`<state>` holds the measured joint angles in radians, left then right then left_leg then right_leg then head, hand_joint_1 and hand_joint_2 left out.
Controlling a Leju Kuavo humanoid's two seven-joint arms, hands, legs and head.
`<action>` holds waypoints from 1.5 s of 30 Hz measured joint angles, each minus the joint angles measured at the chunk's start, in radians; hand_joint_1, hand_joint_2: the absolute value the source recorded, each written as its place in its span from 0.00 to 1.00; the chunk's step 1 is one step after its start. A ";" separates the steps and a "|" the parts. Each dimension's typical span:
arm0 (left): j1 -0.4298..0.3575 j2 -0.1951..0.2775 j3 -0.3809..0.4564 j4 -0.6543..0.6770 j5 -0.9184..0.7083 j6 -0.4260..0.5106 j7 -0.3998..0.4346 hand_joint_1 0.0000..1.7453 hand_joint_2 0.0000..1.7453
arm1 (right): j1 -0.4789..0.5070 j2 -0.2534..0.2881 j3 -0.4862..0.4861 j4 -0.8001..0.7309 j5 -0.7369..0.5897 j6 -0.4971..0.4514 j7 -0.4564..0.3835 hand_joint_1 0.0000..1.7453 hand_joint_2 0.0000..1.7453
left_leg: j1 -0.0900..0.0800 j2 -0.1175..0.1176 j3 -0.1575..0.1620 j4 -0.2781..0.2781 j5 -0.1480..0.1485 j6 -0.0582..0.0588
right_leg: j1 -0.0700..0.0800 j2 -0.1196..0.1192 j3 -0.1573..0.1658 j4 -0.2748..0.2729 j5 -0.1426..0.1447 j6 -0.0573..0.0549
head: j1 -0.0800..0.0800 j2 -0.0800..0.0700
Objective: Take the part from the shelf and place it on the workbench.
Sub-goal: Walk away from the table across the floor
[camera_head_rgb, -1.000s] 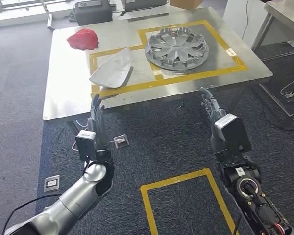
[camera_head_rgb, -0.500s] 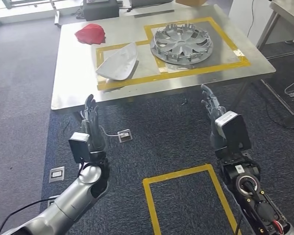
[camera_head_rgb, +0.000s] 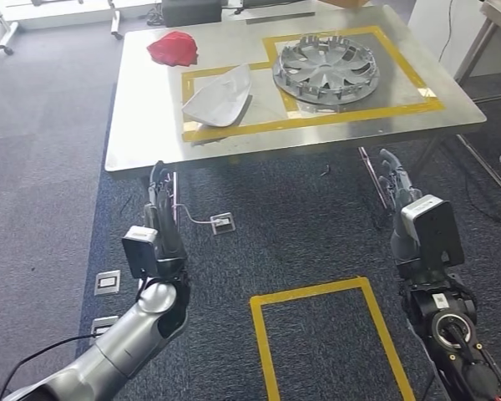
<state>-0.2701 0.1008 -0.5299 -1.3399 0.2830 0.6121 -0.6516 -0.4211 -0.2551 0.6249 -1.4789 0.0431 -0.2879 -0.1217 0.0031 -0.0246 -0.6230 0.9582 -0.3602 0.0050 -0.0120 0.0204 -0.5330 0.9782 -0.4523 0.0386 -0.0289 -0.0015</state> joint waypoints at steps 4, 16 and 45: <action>0.002 0.003 0.000 -0.004 0.000 0.000 0.000 0.00 0.00 | 0.012 -0.007 -0.021 -0.023 0.012 -0.001 0.013 0.00 0.00 | 0.002 0.004 -0.042 0.074 -0.054 -0.020 | -0.006 -0.019 -0.016 -0.009 0.024 -0.033 | -0.006 0.000; 0.004 0.003 0.000 -0.012 0.003 0.000 0.001 0.00 0.00 | 0.043 -0.030 -0.056 -0.070 0.023 -0.006 0.031 0.00 0.00 | -0.011 0.033 0.069 -0.009 -0.064 0.013 | 0.004 -0.056 -0.061 -0.012 0.072 -0.014 | -0.033 0.000; 0.027 0.004 0.000 -0.041 -0.025 0.000 0.004 0.00 0.00 | 0.072 -0.068 -0.101 -0.129 0.043 0.009 0.062 0.00 0.00 | -0.013 0.037 0.076 0.014 -0.087 0.010 | 0.008 -0.056 -0.064 -0.005 0.064 -0.034 | -0.048 0.000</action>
<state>-0.2430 0.1052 -0.5295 -1.3808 0.2580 0.6123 -0.6477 -0.3494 -0.3232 0.5236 -1.6078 0.0862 -0.2792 -0.0592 -0.0099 0.0129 -0.5473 0.9727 -0.4473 0.0146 -0.0040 -0.0357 -0.5969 0.9730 -0.3879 0.0048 -0.0769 -0.0015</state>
